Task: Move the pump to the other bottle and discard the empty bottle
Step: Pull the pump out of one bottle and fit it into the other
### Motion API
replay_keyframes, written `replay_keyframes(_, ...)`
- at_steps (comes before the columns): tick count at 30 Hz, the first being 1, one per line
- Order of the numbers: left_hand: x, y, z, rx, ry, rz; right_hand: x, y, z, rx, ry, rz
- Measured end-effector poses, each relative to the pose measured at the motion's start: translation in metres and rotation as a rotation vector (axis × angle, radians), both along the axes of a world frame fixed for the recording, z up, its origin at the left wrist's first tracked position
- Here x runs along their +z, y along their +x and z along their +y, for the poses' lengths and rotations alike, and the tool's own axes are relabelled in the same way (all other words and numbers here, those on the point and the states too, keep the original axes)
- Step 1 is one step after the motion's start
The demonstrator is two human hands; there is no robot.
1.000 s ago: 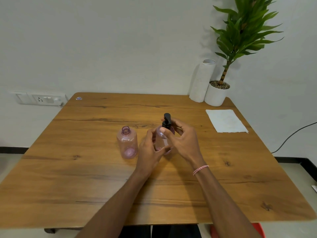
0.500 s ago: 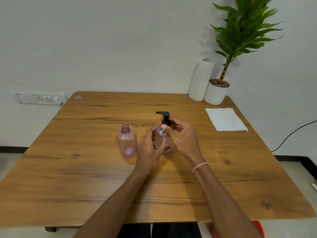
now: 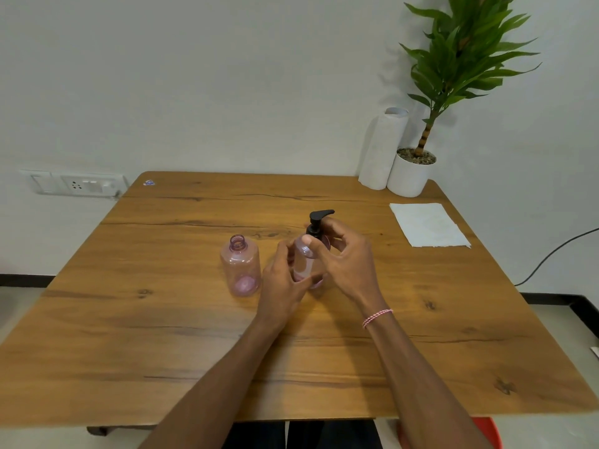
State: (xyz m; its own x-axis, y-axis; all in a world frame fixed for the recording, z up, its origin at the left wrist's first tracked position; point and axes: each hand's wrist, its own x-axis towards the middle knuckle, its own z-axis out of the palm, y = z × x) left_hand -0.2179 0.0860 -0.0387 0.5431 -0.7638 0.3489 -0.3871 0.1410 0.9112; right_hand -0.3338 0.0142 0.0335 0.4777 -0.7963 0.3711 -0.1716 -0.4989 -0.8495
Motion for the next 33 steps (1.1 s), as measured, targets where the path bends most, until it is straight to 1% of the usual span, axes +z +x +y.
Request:
replay_keyframes(2,-0.001,0.001,-0.001,0.002,0.001,0.003,0.0,0.0,-0.001,-0.014,0.006,-0.019)
replay_keyframes(4,-0.001,0.0,0.0,0.005,-0.002,-0.006,0.001,0.005,-0.001,-0.073,0.019,-0.032)
replay_keyframes(8,-0.001,0.0,0.001,0.008,0.022,-0.021,0.002,0.017,0.001,-0.177,-0.029,-0.019)
replay_keyframes(10,-0.002,0.0,0.001,0.015,0.017,-0.018,0.005,0.013,0.0,-0.136,-0.027,0.008)
replay_keyframes(13,0.001,0.0,0.001,0.007,-0.017,-0.016,0.01,-0.002,-0.002,0.039,0.011,0.056)
replay_keyframes(15,0.001,0.0,0.001,-0.008,-0.032,-0.002,0.009,-0.007,-0.004,0.095,0.032,0.031)
replay_keyframes(18,0.001,-0.001,0.001,-0.005,-0.025,0.001,0.008,0.0,-0.004,0.006,0.051,0.005)
replay_keyframes(23,-0.001,-0.001,-0.001,0.015,0.0,-0.008,0.004,0.013,0.001,-0.129,0.025,-0.023)
replay_keyframes(27,-0.004,0.0,-0.002,0.014,0.021,-0.037,0.006,0.015,0.003,-0.167,0.02,-0.017)
replay_keyframes(33,-0.001,-0.002,0.001,0.008,-0.005,-0.061,0.005,0.018,0.005,-0.213,-0.004,-0.02)
